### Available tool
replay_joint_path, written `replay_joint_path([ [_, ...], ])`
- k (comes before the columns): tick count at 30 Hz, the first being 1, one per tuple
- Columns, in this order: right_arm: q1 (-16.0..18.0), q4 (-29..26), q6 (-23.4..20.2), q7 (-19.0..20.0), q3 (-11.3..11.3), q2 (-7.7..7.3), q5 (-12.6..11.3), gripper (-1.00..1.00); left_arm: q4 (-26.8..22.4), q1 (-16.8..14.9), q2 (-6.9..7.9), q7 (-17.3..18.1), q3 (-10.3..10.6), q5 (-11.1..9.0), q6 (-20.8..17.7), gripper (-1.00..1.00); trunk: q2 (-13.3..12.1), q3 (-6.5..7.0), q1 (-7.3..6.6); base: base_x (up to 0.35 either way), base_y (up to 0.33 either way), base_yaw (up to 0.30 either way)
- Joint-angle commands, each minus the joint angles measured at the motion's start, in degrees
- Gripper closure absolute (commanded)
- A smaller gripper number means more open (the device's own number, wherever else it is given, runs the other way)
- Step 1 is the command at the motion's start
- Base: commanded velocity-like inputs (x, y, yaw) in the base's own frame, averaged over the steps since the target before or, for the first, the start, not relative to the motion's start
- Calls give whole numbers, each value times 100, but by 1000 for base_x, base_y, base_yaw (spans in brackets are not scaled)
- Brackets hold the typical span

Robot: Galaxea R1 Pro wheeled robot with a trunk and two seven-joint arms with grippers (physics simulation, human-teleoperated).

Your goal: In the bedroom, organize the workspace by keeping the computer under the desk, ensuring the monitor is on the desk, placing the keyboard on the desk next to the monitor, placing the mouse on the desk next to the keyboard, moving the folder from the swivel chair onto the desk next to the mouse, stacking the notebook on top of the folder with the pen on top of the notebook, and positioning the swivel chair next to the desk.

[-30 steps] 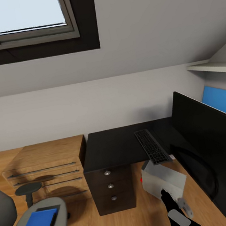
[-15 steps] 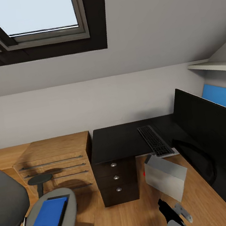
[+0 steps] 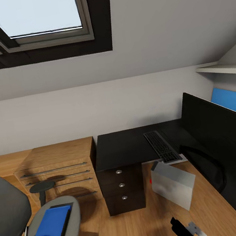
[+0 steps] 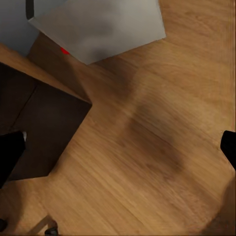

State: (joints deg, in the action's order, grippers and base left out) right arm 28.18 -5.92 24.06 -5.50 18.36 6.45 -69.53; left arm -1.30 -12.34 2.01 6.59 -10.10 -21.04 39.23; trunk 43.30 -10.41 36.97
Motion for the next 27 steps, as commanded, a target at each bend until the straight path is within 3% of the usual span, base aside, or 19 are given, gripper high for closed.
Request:
replay_joint_path([
  [1, 4, 50, 16, -40, 54, -1, -12, -100, 7, -5, 1, 60, -45, -24, 9, -100, 7, -9, 1, -2, 1, 0],
  [5, 3, 323, 30, -27, 145, -1, 78, -100, 7, -5, 1, 59, -45, -26, 7, -100, 7, -9, 1, 0, 0, 0],
  [8, 3, 463, 34, -24, 411, 7, 381, -100, 7, -5, 1, 56, -45, -26, 6, -100, 7, -9, 1, 0, 0, 0],
  [11, 3, 581, 32, -29, 858, 9, 943, -100, 7, -5, 1, 56, -45, -27, 9, -100, 7, -9, 1, 0, 0, 0],
  [16, -1, 668, 11, -54, 1566, 5, 2097, -100, 7, -5, 1, 55, -45, -25, 5, -100, 7, -9, 1, 0, 0, 0],
  [17, -2, 687, -2, -66, 1708, 0, 2428, -100, 10, -5, 1, 54, -45, -24, 2, -100, 7, -9, 1, 0, 0, 0],
  [18, -2, 687, -2, -66, 1708, 0, 2428, -100, 10, -5, 1, 54, -45, -24, 2, -100, 7, -9, 1, 0, 0, 0],
  [21, -7, 706, -5, -86, 1852, -11, 2743, -100, 11, -5, 1, 53, -45, -26, -1, -100, 7, -9, 1, 0, 0, 0],
  [27, -12, 710, 63, -91, 1945, -23, 2923, -100, 8, -5, 1, 53, -45, -27, -2, -100, 7, -9, 1, 0, 0, 0],
])
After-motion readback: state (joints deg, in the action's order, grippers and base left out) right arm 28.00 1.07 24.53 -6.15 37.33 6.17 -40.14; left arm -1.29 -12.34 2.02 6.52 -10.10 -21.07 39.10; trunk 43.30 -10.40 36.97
